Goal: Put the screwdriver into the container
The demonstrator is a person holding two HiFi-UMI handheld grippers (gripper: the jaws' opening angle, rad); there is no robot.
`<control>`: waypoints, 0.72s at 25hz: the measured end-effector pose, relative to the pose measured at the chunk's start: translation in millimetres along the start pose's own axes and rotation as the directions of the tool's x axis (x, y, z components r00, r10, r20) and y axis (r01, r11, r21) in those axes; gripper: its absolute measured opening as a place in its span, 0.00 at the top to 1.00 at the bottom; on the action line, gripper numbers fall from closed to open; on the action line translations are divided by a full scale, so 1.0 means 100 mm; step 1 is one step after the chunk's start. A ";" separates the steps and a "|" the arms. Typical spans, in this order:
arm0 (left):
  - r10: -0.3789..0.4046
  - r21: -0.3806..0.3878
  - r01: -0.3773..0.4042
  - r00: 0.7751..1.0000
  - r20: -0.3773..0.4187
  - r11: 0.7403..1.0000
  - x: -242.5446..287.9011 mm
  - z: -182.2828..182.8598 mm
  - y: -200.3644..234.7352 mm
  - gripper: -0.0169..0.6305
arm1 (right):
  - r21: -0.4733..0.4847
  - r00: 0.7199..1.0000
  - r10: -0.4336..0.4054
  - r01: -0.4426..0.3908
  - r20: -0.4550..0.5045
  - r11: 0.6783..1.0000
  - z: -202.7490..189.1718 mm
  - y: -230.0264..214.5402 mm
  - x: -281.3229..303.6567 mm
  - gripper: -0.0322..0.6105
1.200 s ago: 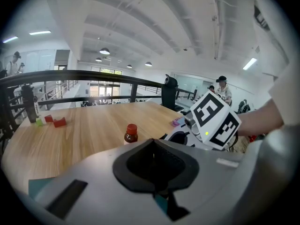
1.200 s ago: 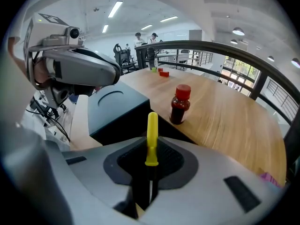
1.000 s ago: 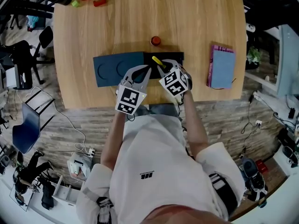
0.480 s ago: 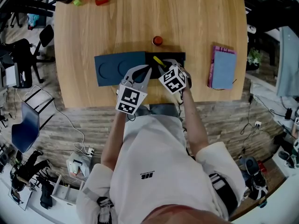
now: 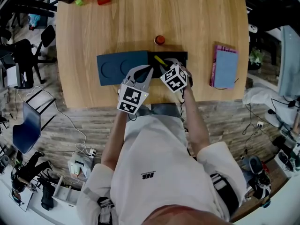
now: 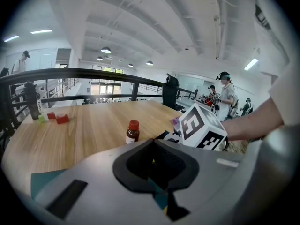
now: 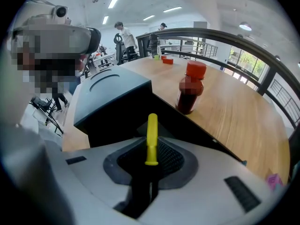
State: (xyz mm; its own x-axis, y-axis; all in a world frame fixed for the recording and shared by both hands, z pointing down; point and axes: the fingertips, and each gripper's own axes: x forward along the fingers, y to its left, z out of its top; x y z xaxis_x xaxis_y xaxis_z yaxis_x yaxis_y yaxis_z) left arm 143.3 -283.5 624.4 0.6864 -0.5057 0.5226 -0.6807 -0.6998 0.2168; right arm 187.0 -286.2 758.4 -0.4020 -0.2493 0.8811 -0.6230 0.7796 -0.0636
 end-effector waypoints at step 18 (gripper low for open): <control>-0.029 0.044 0.029 1.000 -0.004 0.999 -0.18 0.00 -0.10 0.96 | 0.027 0.996 -0.080 0.079 0.031 0.996 0.00 0.05 -0.14 0.79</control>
State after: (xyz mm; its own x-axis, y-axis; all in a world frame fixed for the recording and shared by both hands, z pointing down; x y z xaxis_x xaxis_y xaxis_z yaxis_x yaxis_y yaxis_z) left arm 137.8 -267.9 612.9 0.7049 -0.4831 0.5193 -0.6482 -0.7361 0.1952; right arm 189.7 -278.3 745.7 -0.3716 -0.3290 0.8682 -0.6705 0.7419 -0.0059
